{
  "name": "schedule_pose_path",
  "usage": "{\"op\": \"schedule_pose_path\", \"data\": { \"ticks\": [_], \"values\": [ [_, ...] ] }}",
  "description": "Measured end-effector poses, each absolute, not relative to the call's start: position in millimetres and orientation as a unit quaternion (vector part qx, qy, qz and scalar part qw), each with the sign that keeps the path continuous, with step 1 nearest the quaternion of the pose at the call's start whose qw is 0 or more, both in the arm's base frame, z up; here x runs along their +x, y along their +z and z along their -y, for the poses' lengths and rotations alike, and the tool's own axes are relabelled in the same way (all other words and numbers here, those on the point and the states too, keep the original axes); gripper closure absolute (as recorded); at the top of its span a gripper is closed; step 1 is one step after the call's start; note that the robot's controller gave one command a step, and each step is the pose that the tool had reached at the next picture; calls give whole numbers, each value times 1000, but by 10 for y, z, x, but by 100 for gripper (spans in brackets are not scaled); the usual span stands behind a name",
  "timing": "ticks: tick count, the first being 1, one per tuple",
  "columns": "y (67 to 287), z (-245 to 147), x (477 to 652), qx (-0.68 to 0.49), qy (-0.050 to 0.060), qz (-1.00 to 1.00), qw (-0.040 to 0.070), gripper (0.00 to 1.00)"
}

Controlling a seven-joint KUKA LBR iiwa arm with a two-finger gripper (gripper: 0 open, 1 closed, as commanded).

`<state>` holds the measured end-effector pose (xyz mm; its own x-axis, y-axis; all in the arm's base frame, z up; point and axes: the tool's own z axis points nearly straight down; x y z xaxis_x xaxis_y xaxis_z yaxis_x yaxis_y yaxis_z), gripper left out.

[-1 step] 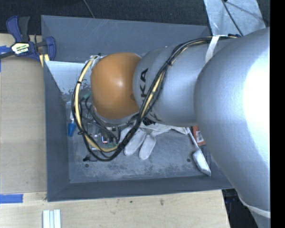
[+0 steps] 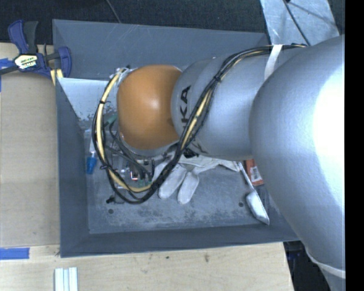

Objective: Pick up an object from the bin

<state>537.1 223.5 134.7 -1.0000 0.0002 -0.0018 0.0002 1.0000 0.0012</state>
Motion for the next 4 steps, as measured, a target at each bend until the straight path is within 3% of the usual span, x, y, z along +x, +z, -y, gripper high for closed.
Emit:
{"op": "schedule_pose_path", "data": {
  "ticks": [1, 2, 3, 4],
  "values": [
    [909, -2389, 5948, -94, 2, -996, 6, 0],
    [1099, -2429, 6162, -115, 1, -993, 2, 0],
    [1163, -2429, 6268, -198, 1, -980, 4, 0],
    [743, -2421, 6213, -315, 0, -949, 2, 0]
  ]
}}
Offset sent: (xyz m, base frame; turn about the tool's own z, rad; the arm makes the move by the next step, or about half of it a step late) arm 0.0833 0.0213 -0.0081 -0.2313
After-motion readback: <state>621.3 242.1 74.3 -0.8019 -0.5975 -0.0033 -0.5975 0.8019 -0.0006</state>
